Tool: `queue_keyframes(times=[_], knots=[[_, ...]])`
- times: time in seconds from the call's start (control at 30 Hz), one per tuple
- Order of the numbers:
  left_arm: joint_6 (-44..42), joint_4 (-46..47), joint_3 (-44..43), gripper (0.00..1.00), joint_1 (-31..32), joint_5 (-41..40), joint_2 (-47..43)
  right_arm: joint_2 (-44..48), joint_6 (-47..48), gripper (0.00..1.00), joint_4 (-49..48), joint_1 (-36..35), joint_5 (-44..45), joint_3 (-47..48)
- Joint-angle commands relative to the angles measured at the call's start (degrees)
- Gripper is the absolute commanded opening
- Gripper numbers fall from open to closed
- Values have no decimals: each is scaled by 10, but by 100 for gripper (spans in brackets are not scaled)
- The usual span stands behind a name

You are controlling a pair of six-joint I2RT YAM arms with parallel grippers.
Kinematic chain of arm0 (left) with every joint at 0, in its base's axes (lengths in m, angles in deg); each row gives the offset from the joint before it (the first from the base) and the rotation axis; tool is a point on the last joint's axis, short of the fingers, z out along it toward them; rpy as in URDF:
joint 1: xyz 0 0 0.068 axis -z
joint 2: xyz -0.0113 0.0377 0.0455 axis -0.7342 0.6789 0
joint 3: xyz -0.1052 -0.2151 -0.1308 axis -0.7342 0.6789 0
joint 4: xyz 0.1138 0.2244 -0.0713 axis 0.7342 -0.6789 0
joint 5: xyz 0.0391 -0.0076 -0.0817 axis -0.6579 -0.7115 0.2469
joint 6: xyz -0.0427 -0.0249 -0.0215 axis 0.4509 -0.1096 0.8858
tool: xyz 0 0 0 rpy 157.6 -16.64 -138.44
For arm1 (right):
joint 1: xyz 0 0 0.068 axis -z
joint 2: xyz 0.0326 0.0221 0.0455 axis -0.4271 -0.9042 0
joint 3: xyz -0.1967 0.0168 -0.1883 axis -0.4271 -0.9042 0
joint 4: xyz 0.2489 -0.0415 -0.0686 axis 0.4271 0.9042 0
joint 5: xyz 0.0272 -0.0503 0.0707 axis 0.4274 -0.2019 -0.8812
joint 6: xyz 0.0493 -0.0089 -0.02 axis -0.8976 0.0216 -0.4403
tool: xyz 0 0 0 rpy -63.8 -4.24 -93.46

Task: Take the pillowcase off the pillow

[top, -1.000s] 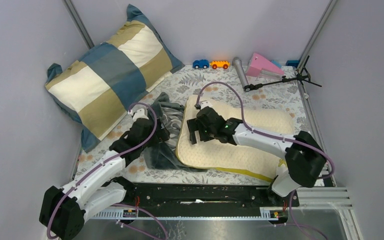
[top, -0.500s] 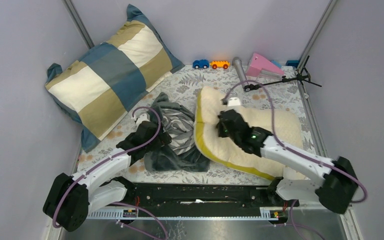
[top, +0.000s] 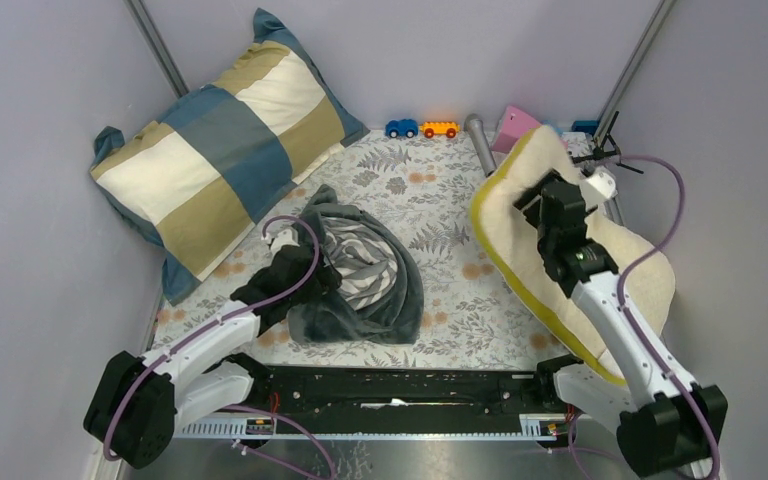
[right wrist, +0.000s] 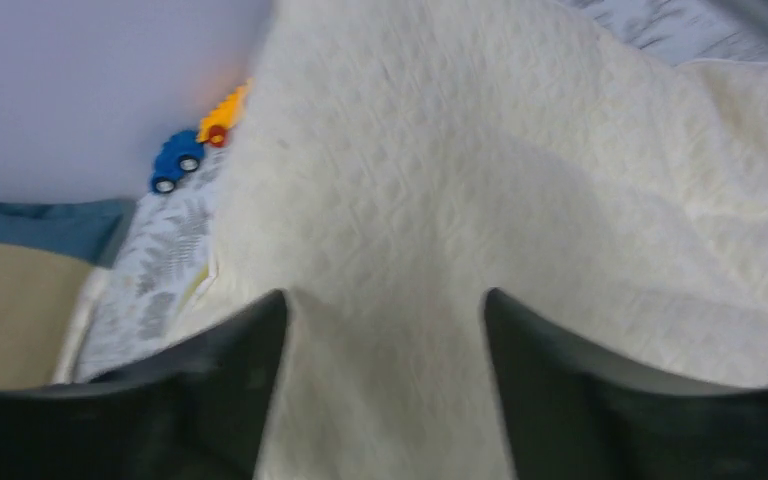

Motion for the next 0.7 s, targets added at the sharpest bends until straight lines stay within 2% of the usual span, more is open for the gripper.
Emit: queue_keyframes(times=[0.0, 0.03, 0.17, 0.37, 0.53, 0.67], knots=[[-26, 24, -26, 89, 0, 47, 36, -66, 5, 94, -16, 5, -140, 86], [-31, 28, -32, 90, 0, 58, 50, -71, 19, 99, -20, 4, -187, 89], [-40, 66, -45, 93, 3, 103, 114, -46, 57, 100, -57, 4, -265, 64], [-29, 146, -102, 92, 38, 161, 248, 4, 83, 100, -60, 5, -258, 34], [-7, 239, -204, 91, 98, 243, 397, 29, 90, 100, -91, 5, -263, -1], [-28, 264, -290, 90, 147, 284, 434, 37, 105, 100, -92, 5, -280, -11]])
